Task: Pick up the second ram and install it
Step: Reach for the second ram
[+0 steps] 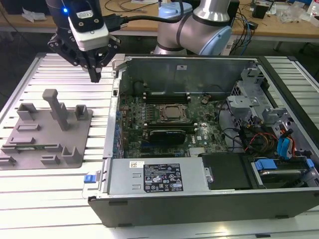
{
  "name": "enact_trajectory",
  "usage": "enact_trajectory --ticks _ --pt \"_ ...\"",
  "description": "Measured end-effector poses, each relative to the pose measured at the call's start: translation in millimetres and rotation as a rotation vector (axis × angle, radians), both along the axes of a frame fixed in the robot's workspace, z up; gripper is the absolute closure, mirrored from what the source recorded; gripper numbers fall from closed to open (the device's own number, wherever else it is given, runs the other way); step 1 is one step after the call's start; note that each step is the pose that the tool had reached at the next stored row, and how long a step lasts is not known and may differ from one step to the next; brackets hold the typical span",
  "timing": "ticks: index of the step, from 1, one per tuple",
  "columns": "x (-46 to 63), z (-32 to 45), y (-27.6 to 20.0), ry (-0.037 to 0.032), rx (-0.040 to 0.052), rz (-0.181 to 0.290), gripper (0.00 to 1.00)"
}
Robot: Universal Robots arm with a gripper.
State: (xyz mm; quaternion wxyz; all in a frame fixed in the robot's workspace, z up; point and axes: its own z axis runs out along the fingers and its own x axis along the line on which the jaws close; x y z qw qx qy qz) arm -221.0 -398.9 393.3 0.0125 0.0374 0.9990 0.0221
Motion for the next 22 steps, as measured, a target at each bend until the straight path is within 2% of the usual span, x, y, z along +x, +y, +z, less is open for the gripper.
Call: enact_trajectory --ticks 15,22 --pt "-38.1 0.0 0.0 0.0000 0.0001 0.000 0.92" --pt "-65.9 -0.1 0.0 -0.0001 0.0001 0.000 0.92"
